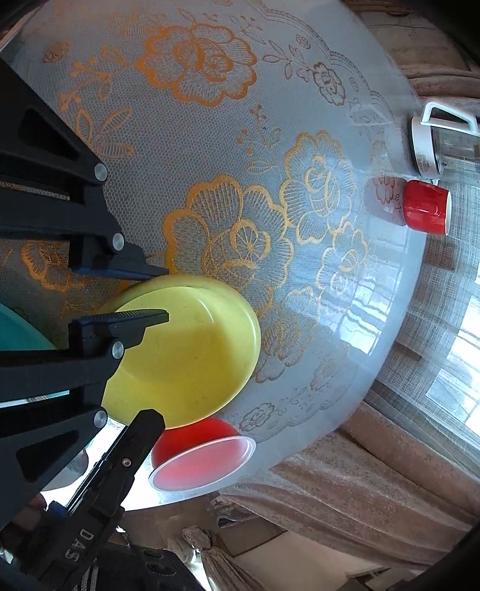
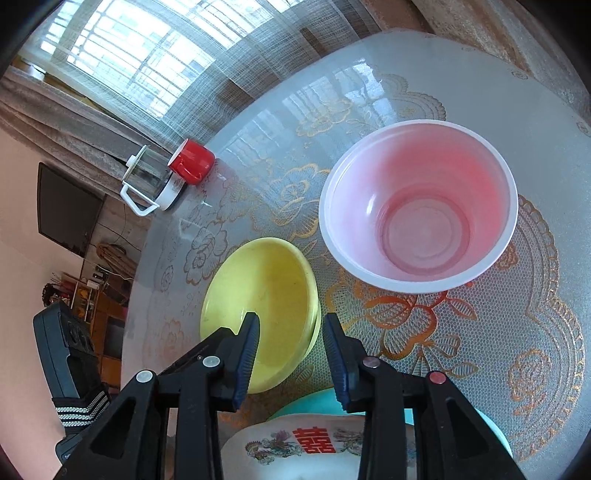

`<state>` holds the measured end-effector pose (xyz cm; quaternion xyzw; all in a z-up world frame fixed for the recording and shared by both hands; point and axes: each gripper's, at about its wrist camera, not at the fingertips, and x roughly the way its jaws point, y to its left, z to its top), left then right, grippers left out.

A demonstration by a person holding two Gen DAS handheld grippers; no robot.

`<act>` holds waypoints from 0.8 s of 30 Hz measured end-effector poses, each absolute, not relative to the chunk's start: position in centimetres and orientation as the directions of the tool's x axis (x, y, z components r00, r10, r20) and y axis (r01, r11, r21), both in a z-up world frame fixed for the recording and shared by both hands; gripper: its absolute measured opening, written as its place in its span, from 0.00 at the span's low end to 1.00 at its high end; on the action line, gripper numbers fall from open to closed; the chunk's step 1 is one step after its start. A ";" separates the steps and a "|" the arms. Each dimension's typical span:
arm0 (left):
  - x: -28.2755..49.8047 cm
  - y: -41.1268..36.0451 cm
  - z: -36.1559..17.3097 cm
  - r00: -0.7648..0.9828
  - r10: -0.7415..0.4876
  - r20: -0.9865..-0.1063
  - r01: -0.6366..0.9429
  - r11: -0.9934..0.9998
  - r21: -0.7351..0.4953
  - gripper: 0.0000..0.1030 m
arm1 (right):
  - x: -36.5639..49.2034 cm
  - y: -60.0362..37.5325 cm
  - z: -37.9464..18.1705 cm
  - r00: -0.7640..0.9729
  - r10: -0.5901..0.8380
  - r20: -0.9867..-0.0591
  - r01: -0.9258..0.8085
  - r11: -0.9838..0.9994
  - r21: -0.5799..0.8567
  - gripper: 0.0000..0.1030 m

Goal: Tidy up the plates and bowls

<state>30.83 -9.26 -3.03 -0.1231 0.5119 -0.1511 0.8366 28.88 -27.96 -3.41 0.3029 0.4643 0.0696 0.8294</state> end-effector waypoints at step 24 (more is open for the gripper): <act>21.8 -3.1 1.7 0.597 -0.311 -0.740 0.142 0.948 -0.284 0.15 | 23.8 -21.7 1.0 0.591 0.468 -0.657 -0.055 0.836 0.546 0.19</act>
